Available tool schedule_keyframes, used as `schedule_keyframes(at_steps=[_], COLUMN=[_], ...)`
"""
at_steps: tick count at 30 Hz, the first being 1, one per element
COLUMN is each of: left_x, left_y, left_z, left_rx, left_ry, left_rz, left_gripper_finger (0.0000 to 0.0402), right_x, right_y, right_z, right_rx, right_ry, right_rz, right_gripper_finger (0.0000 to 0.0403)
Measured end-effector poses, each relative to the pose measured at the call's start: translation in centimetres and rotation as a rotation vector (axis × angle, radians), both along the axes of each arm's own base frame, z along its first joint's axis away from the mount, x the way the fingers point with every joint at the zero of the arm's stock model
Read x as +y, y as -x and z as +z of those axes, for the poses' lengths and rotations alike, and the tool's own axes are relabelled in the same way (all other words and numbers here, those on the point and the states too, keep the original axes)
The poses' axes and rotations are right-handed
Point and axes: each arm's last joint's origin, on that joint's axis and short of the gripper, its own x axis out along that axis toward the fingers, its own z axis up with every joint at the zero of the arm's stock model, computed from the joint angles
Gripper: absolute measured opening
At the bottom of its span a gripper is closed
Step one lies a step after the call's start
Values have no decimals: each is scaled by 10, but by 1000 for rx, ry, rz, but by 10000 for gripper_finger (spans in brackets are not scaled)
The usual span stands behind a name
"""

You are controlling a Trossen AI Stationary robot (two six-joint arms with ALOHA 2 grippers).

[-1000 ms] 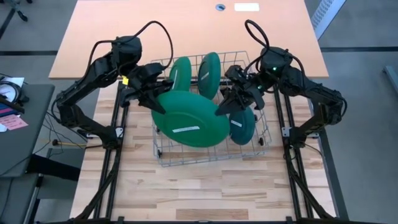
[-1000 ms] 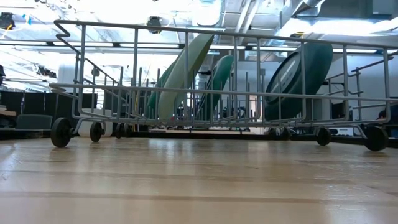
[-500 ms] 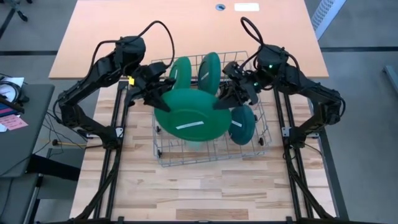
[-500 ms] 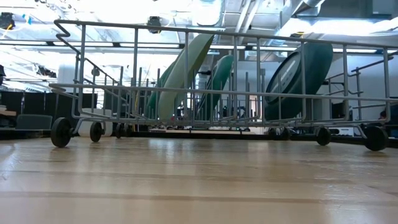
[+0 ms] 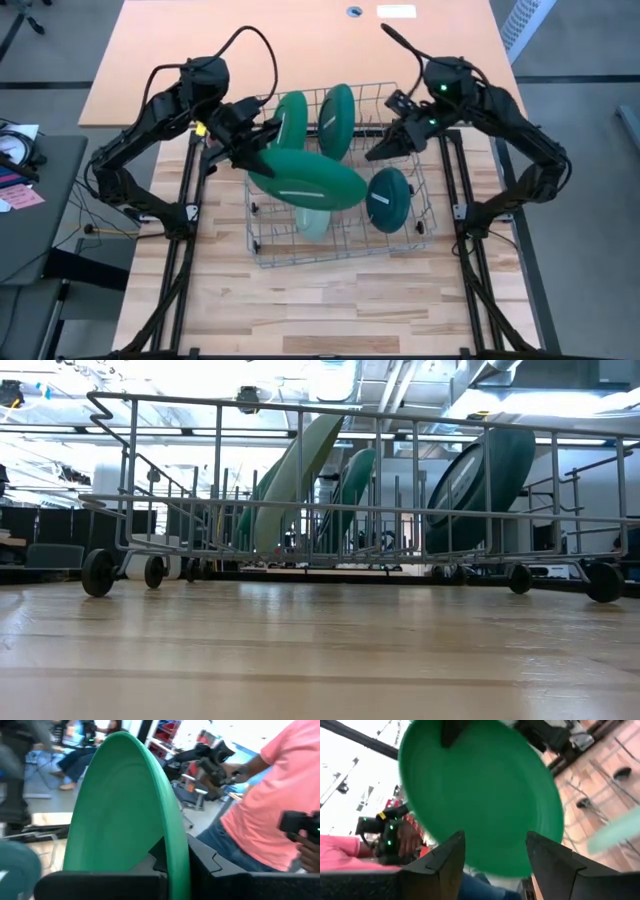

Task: Sort dishes
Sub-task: Put the green plate in the dish rack

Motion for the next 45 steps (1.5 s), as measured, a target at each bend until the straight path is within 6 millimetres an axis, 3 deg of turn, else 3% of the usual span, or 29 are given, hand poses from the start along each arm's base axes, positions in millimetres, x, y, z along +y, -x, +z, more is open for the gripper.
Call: schedule_keyframes(at_steps=[11,22,31,39,45], left_x=[-3,-1,7,16,23], left_y=[4,3,-4,-17,-37], left_z=[1,1,4,16,30], left_rx=[-1,-5,-56,-179,-414], left_ry=[-9,-28,-133,-77,-43], left_rz=[14,64,414,576,659], left_gripper_finger=[16,15,15,16,17], right_x=[16,28,19,0,1], right_y=[47,50,58,101,139], right_z=[-15,-31,-29,-14,-3], right_rx=[249,493,528,445,377], right_ry=[115,203,355,436,602], right_rz=[-12,-139,-346,-470,-512], right_gripper_finger=[214,192,179,175,175])
